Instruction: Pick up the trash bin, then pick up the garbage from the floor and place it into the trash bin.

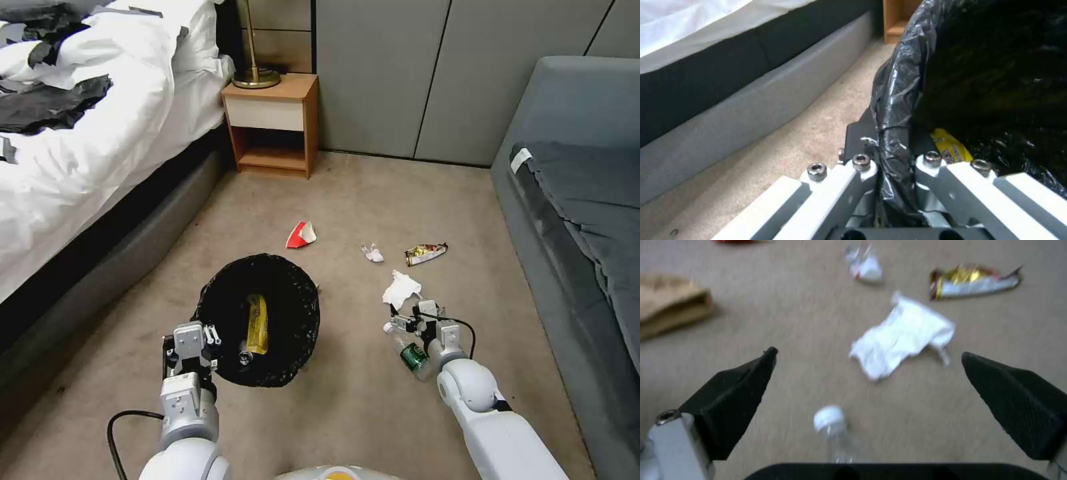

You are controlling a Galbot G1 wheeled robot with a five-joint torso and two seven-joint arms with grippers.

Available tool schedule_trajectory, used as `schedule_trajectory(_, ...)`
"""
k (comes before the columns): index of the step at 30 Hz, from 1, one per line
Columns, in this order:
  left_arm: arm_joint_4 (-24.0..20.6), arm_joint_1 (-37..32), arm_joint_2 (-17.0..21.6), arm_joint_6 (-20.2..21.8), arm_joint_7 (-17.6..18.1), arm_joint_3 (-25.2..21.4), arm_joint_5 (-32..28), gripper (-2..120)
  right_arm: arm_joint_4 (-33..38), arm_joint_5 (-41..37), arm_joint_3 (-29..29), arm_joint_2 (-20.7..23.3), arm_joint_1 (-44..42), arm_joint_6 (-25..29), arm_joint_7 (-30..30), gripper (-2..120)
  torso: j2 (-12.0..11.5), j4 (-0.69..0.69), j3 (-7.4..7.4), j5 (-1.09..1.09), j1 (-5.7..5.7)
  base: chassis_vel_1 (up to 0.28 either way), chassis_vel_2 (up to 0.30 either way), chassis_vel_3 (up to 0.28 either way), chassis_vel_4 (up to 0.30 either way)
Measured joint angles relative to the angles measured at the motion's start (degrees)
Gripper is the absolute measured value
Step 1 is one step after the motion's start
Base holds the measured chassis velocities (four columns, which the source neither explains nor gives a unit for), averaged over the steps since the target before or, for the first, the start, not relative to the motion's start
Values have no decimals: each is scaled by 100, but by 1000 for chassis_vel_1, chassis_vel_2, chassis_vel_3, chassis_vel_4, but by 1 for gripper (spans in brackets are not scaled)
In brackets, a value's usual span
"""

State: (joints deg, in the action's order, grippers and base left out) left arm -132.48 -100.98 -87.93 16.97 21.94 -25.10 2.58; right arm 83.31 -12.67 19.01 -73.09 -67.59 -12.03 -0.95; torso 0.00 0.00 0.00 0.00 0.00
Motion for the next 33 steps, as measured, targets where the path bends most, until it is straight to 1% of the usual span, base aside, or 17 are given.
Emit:
schedule_trajectory(2, -8, -3, -4, 0, 1, 3, 8, 2, -74, 6, -21, 24, 1, -40, -88, 100, 0, 0, 0, 1, 0, 0, 0, 0, 0)
schedule_trajectory(5, -8, -16, -4, -3, 7, 6, 23, 2, -307, 93, -88, 118, 2, -129, -401, 100, 0, -1, 0, 0, 0, 0, 0, 0, 0)
schedule_trajectory(9, -9, -33, -5, -13, 12, 10, 31, 2, -567, 151, -159, 159, 80, -126, -514, 100, 0, 0, 0, 0, 0, 0, 0, 0, 0)
schedule_trajectory(14, -25, -86, -18, -44, 15, 14, 39, 2, -836, 267, -169, 129, 180, -60, -712, 100, 0, 0, 0, 0, 0, 0, 0, 0, 0)
schedule_trajectory(17, -25, -136, -18, -86, 22, 6, 39, 2, -1151, 456, -165, 75, 273, 5, -912, 100, 0, 0, 0, 0, 0, 0, 0, 0, 0)
schedule_trajectory(18, -25, -136, -18, -86, 22, 6, 39, 2, -1151, 456, -165, 75, 273, 5, -912, 100, 0, 0, 0, 0, 0, 0, 0, 0, 0)
schedule_trajectory(24, -32, -124, -16, -100, 27, -44, 15, 2, -1821, 690, -88, -19, 431, 193, -1098, 100, 0, 0, 0, 1, 0, 0, 0, 0, 0)
schedule_trajectory(31, -9, -76, -2, -99, 29, -52, 10, 2, -2088, 731, -50, -42, 491, 310, -1159, 100, 0, 0, 0, 0, 0, 0, 0, 0, 0)
schedule_trajectory(33, -2, -48, 24, -84, 29, -40, 27, 2, -2190, 741, -37, -48, 524, 390, -1159, 94, 0, 0, 0, -1, 0, 0, 0, 0, 0)
